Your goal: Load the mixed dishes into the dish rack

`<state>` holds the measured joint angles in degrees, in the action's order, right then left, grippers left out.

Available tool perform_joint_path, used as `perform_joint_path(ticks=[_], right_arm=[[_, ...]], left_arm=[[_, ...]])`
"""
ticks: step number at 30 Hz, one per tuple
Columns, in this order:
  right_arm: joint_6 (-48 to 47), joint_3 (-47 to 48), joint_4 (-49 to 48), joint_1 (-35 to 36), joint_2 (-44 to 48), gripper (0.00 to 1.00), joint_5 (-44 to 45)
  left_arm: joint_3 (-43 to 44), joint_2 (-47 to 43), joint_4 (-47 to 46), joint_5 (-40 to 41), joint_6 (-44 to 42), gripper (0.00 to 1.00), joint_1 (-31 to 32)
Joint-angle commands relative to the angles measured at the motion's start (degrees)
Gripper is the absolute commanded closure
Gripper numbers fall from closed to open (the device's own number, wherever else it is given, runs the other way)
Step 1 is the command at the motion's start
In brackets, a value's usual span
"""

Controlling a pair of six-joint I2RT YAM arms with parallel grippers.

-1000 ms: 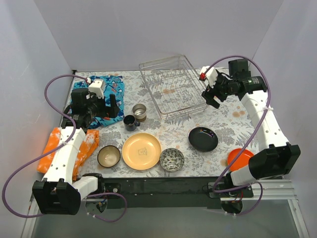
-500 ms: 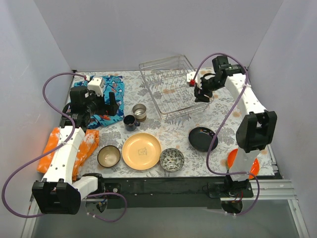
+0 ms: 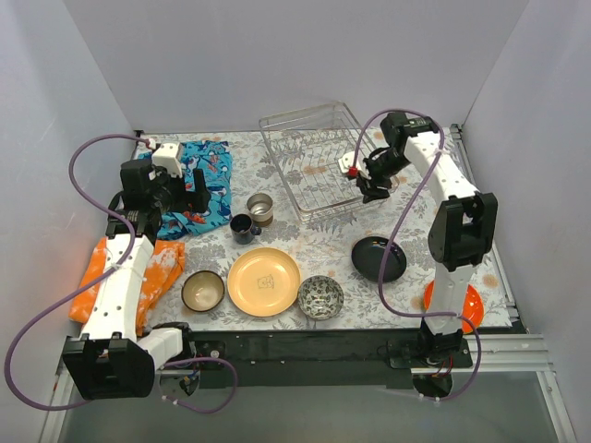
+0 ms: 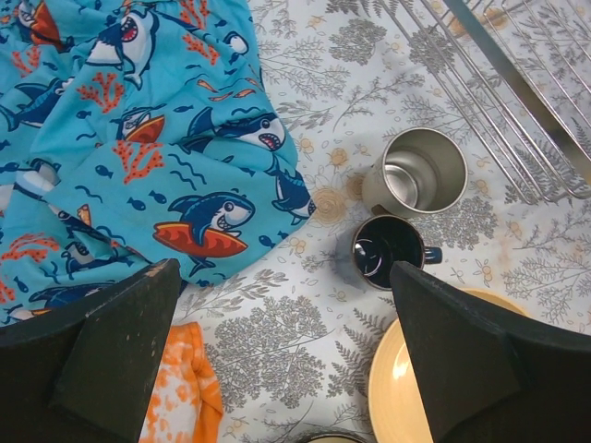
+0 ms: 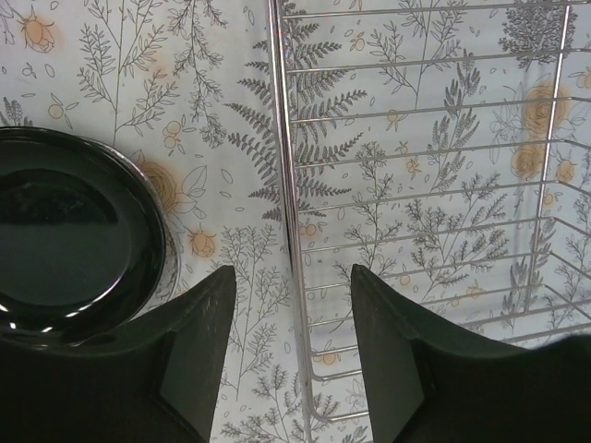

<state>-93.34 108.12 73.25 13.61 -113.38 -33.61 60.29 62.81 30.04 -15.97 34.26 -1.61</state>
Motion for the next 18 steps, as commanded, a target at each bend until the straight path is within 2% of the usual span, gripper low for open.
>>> perform_joint_path(ticks=[1, 6, 7, 9, 14, 15, 18], right_arm=[[-0.62, 4.90, 2.16, 0.54, -4.64, 0.40, 0.73], [0.17, 8.25, 2.07, 0.81, -7.55, 0.45, 1.17], [0.26, 8.51, 2.07, 0.90, -7.90, 0.51, 1.35], [0.18, 8.17, 2.07, 1.16, -7.82, 0.54, 1.70], [0.79, 5.53, 1.98, 1.42, -6.33, 0.76, 3.02], [0.88, 4.92, 2.07, 1.60, -5.89, 0.84, 3.19], [1.14, 2.37, 2.07, 1.95, -3.87, 0.99, 3.98]], left_arm=[[2.37, -0.84, 1.07, -0.47, -0.42, 0.02, -1.91], [3.08, -0.14, 1.33, -0.73, 0.19, 0.02, -2.70], [3.16, -0.14, 1.33, -0.82, 0.28, 0.02, -2.87], [3.17, -0.14, 1.33, -1.17, 0.28, 0.02, -2.88], [2.64, -0.49, 0.98, -1.70, 0.54, 0.02, -2.88], [2.38, -0.58, 0.72, -1.79, 0.63, 0.02, -2.96], [1.50, -0.93, -0.07, -2.05, 0.89, 0.02, -2.96]])
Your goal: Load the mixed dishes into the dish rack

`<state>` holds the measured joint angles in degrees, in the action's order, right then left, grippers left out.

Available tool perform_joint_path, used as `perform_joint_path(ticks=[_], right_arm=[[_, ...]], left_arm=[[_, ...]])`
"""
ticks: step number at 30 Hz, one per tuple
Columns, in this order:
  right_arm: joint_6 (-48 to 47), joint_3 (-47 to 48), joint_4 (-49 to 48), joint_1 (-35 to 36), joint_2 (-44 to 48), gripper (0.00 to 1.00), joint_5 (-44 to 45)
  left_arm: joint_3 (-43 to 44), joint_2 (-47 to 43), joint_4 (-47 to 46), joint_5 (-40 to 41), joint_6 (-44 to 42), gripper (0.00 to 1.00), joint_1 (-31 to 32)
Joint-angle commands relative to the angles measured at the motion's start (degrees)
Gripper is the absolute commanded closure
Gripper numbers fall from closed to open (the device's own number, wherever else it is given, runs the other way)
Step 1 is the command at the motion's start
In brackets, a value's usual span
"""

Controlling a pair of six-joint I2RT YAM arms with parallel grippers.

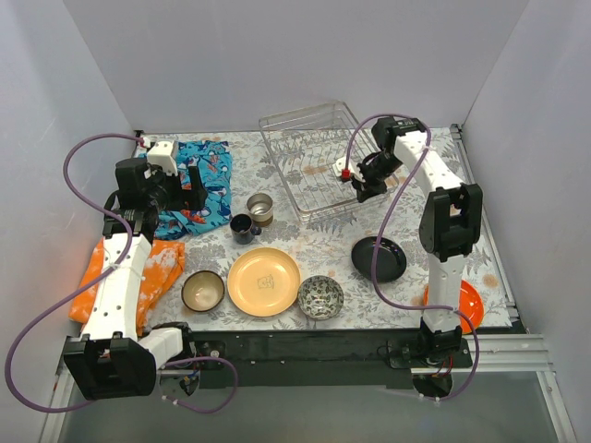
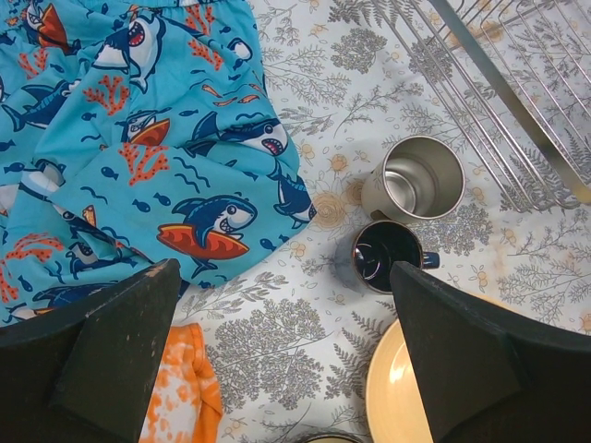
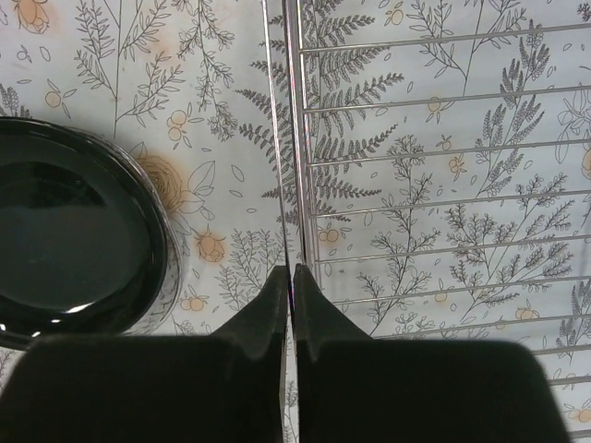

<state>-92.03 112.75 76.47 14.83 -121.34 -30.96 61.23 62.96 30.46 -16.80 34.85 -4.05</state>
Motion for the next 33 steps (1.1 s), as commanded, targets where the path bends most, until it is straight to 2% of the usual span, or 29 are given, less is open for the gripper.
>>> perform_joint_path(ticks=[1, 5, 11, 15, 24, 27, 33], right_arm=[[0.88, -2.88, -2.19, 0.81, 5.40, 0.99, 1.60], [9.04, -8.41, -12.01, 2.92, 10.94, 0.99, 5.11], [13.00, -12.82, -15.73, 5.21, 15.34, 0.99, 9.77], [20.81, -14.13, -22.56, 6.00, 17.71, 0.99, 12.32], [27.77, -30.20, -36.72, 12.50, 27.29, 0.99, 23.39], [29.89, -37.85, -44.19, 15.13, 33.16, 0.99, 27.87], [33.49, -43.74, -44.04, 17.07, 37.31, 0.99, 28.24]], left_arm=[[0.29, -1.17, -0.57, -1.57, 0.65, 0.02, -0.43], [-1.02, -1.96, -1.72, -2.27, 1.36, 0.02, -0.43], [-3.22, -2.84, -3.21, -3.06, 2.59, 0.02, -0.34], [-4.10, -3.72, -3.74, -3.50, 3.55, 0.02, -0.43], [-6.65, -5.65, -4.18, -4.56, 5.40, 0.02, -0.43], [-7.09, -6.09, -4.18, -5.09, 6.37, 0.02, -0.34], [-7.44, -6.45, -4.09, -5.79, 6.81, 0.02, -0.34]])
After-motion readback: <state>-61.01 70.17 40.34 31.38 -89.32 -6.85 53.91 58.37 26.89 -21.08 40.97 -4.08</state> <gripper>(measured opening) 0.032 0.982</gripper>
